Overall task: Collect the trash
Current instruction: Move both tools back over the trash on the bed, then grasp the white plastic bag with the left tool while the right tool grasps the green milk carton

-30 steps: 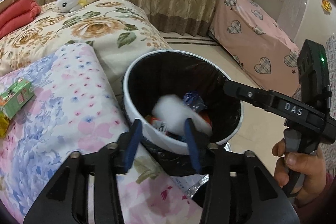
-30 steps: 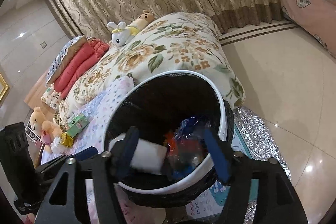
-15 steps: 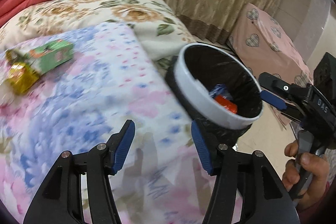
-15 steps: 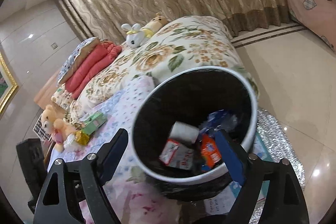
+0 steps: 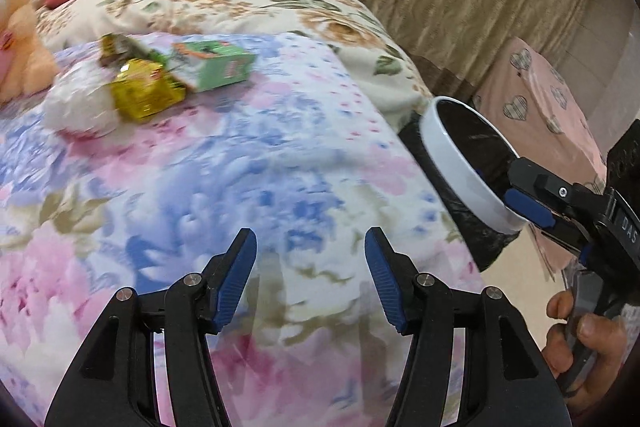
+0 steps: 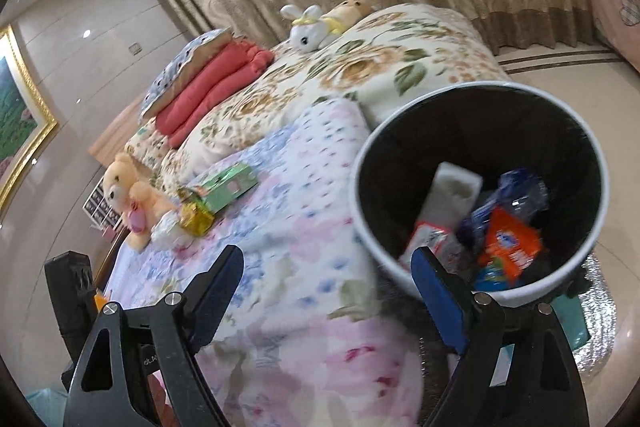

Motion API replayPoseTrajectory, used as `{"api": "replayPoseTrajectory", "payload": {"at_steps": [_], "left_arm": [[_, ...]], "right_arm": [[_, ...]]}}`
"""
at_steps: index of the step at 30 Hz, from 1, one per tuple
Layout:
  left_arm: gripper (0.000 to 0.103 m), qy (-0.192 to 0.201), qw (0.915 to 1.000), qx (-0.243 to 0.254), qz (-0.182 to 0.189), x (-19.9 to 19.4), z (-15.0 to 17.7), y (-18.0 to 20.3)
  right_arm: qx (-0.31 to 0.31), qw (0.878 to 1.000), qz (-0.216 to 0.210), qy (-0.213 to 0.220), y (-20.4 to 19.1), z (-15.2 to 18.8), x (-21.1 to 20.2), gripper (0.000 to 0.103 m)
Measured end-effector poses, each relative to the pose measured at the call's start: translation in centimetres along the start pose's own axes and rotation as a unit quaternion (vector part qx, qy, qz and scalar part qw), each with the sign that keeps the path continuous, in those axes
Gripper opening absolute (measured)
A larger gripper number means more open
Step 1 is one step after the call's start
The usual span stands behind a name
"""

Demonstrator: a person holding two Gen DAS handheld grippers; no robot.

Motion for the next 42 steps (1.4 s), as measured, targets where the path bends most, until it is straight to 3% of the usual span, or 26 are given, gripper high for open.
{"api": "replayPoseTrajectory", "payload": {"at_steps": [19, 42], "left_arm": [[0.057, 0.006, 0.9964, -0.072, -0.044, -1.9, 1.5, -8.9], [0.068, 0.025, 0.9871, -0.134, -0.084, -1.5, -2.3, -16.5]], "right_arm": [[-0.03, 0.997, -0.037, -0.053, -6.3, 3.1, 5.2, 0.09], [-0.017, 0.995, -0.052, -0.083, -10.8, 3.0, 13.7, 0.09]]}}
Point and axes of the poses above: each gripper's, at about its wrist camera, not at the fingertips, and x roughly the way its jaws point, y to its right, z to its underside, the point moved 9 cm from there along x, roughly the way its jaws point, and after that the axes turned 6 degrees about -z, right-handed, at the moved point
